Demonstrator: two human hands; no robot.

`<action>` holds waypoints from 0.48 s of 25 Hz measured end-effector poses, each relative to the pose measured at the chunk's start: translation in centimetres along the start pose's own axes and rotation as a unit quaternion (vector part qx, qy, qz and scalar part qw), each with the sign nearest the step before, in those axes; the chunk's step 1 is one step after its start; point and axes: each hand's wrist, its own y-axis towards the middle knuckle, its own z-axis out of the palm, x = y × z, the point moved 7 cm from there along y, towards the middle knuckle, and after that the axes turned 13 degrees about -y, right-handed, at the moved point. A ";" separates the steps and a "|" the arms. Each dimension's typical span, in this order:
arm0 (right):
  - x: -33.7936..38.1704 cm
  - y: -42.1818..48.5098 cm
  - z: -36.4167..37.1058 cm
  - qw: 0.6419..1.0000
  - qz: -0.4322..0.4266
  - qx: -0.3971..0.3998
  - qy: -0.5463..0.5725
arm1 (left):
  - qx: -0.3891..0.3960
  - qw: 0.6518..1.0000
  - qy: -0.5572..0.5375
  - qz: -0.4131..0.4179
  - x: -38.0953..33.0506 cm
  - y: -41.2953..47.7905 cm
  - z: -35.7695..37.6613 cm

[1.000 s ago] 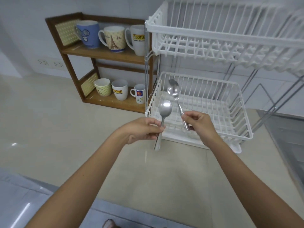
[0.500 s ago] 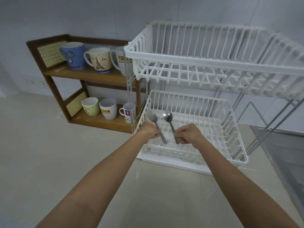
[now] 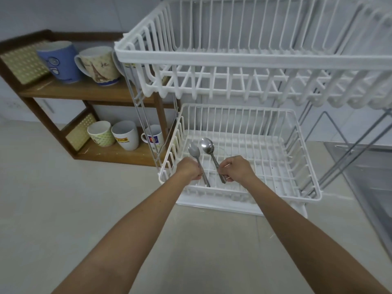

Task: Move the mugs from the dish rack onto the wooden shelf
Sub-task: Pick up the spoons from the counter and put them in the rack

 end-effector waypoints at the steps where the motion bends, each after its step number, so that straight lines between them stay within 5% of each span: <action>1: 0.1 0.0 0.0 1.000 -0.006 -0.006 -0.010 | -0.004 1.000 0.013 0.006 0.0 -0.1 -0.1; 12: 0.5 0.2 -0.3 0.994 -0.015 -0.045 -0.094 | -0.046 0.985 0.157 0.055 -0.7 -0.3 -0.4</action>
